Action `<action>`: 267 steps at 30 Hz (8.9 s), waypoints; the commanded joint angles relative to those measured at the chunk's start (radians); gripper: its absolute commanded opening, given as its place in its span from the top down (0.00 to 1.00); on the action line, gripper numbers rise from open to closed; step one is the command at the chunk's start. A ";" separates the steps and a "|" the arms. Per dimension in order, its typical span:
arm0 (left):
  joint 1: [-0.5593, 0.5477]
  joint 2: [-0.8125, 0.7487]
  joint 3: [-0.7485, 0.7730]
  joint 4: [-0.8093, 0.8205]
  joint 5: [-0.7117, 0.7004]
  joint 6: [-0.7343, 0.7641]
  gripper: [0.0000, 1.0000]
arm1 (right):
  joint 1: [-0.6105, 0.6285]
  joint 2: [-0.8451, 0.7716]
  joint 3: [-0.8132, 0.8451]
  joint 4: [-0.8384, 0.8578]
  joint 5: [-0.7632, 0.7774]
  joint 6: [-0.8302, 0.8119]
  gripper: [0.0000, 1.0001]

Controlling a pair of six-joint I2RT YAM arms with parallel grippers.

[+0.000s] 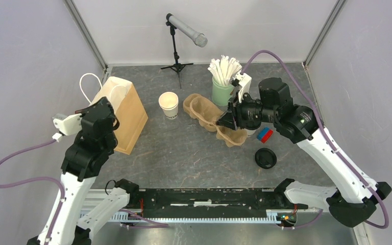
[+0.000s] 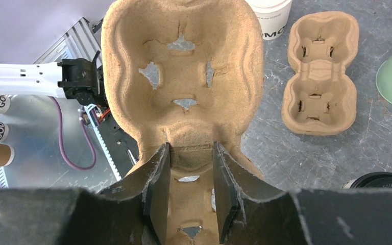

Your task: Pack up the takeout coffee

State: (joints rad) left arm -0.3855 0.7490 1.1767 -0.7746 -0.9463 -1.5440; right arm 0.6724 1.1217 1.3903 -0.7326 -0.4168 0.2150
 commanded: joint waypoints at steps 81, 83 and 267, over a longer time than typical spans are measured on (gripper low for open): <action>0.217 0.033 0.072 0.373 1.301 0.024 0.98 | -0.002 0.125 0.417 -0.063 0.150 0.051 0.63; 0.215 -0.002 0.005 0.368 1.306 0.013 0.98 | -0.002 0.117 0.416 -0.051 0.152 0.059 0.63; -0.082 0.115 -0.083 -0.028 1.176 0.823 0.59 | 0.223 -0.023 -0.191 0.368 0.149 -0.072 0.63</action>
State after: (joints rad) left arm -0.4671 0.8700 1.0962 -0.8356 0.2203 -0.7788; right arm 0.8852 1.1152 1.2160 -0.3710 -0.3031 0.1917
